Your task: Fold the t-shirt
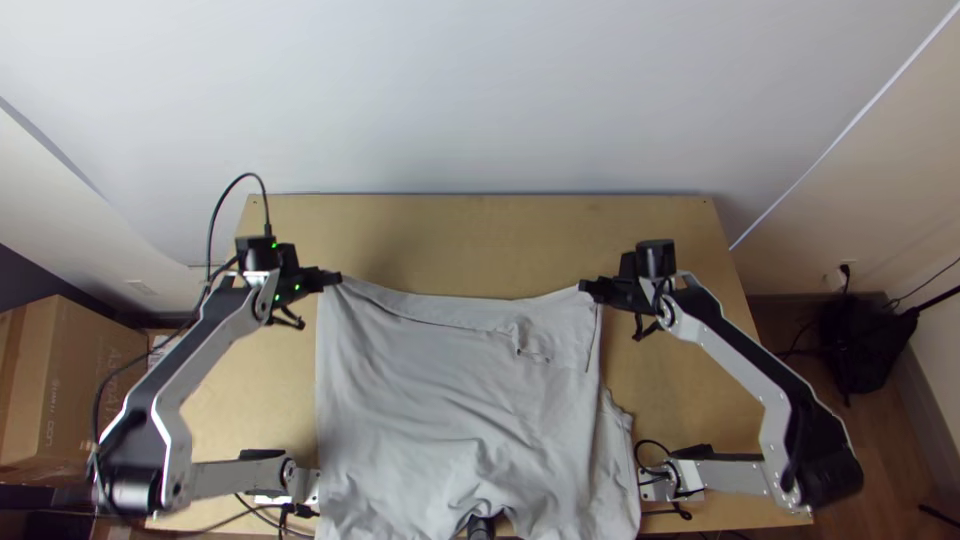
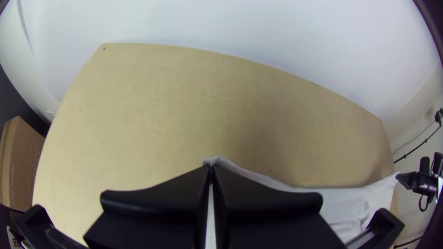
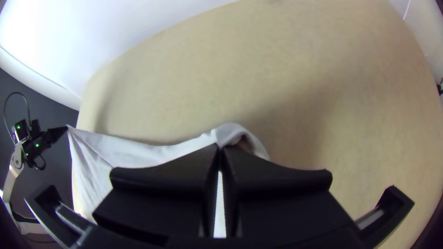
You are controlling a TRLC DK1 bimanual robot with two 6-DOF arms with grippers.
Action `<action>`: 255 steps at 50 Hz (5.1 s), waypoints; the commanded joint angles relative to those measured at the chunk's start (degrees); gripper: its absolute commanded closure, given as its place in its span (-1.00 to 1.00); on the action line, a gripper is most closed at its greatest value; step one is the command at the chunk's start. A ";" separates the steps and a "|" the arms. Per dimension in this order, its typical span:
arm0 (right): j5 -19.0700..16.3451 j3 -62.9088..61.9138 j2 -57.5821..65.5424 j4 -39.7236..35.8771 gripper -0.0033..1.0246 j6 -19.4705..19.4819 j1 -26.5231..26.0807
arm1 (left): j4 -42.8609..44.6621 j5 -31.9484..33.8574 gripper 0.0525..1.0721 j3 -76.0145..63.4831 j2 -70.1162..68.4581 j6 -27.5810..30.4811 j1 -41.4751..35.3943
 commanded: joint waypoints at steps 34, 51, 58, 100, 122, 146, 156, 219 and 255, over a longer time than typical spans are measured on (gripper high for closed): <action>0.07 49.27 42.40 -10.00 0.95 -1.66 -8.04 | -14.43 1.46 0.95 55.04 45.18 -0.63 0.90; 0.16 57.89 48.55 -12.55 0.95 -1.58 -8.83 | -21.20 1.55 0.95 71.04 54.76 -0.98 4.06; 0.25 60.52 49.69 -13.34 0.95 -1.49 -8.92 | -21.29 1.46 0.95 71.30 55.03 -1.07 4.24; 0.16 56.30 37.04 -22.57 0.95 -0.61 -8.66 | -32.71 5.86 0.95 64.71 40.35 -6.08 4.33; 0.25 45.32 27.02 -22.48 0.95 -0.87 -8.92 | -26.65 8.67 0.95 44.67 26.11 -5.29 4.33; 0.16 27.48 16.56 -21.07 0.95 -0.78 -8.31 | -17.60 8.94 0.95 19.89 13.81 -4.32 4.42; 0.16 21.85 16.12 -19.49 0.95 -0.70 -8.31 | -14.26 8.85 0.95 14.17 12.84 -4.32 4.42; 0.51 -10.67 -25.02 -31.97 -0.90 -2.10 -6.11 | -31.48 9.55 -0.92 -3.67 -14.67 5.17 4.33; -3.27 -20.69 -17.02 -42.26 -0.37 2.03 0.22 | -44.75 4.72 -0.92 -9.12 -24.78 11.85 -1.21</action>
